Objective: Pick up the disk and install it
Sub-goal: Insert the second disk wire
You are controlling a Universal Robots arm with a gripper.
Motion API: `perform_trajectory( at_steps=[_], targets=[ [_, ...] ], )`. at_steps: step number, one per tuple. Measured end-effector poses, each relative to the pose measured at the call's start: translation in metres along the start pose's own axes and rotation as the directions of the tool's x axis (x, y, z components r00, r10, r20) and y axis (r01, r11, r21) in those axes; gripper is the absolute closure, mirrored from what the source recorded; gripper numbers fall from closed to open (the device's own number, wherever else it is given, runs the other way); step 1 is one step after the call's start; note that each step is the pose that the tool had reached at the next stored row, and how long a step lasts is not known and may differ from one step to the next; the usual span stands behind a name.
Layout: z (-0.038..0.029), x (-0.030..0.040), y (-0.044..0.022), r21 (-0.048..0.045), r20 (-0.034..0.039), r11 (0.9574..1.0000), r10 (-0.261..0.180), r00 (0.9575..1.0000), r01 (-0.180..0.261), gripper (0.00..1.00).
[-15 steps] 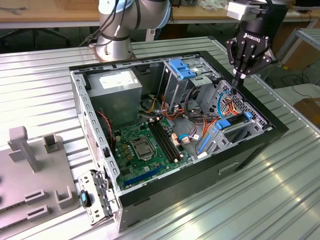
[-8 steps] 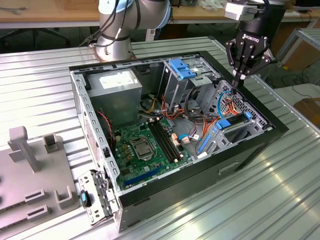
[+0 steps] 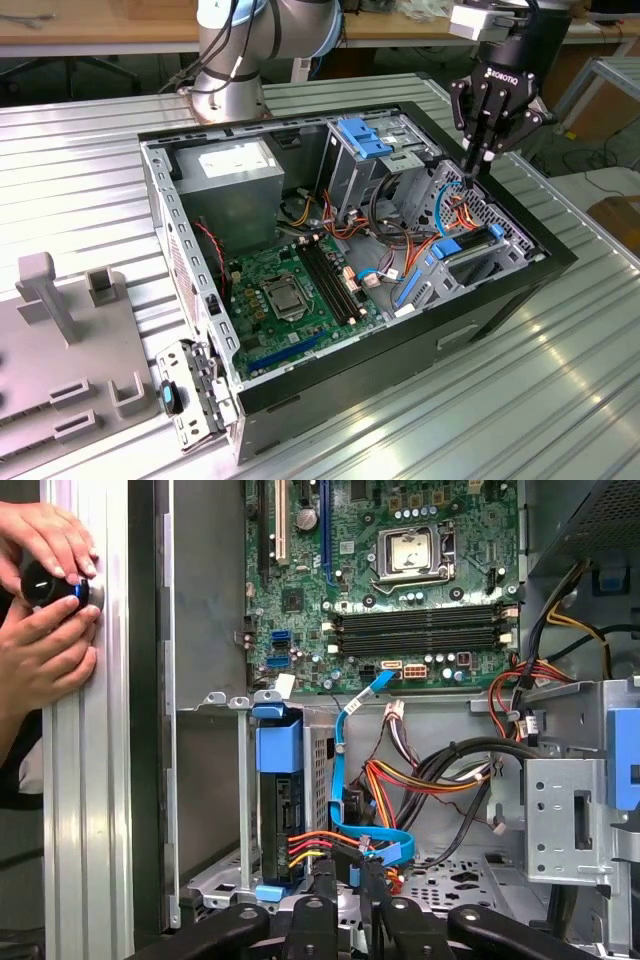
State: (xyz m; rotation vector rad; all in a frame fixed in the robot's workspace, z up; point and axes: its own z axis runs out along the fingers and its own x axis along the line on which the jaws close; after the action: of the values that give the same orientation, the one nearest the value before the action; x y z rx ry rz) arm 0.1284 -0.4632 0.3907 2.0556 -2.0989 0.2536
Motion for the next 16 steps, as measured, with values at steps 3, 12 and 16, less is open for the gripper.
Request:
perform_trajectory(
  at_steps=[3,12,16],
  targets=[
    [-0.0001,-0.0011,0.0,0.0001,-0.005,1.0,0.0,1.0,0.0,0.76],
    [-0.0001,-0.0126,0.0003,0.0034,-0.1202,1.0,0.003,0.9927,-0.002,0.69],
    [0.0005,-0.0139,0.0004,0.0039,-0.1205,1.0,0.003,0.9927,-0.002,0.62]
  ],
)
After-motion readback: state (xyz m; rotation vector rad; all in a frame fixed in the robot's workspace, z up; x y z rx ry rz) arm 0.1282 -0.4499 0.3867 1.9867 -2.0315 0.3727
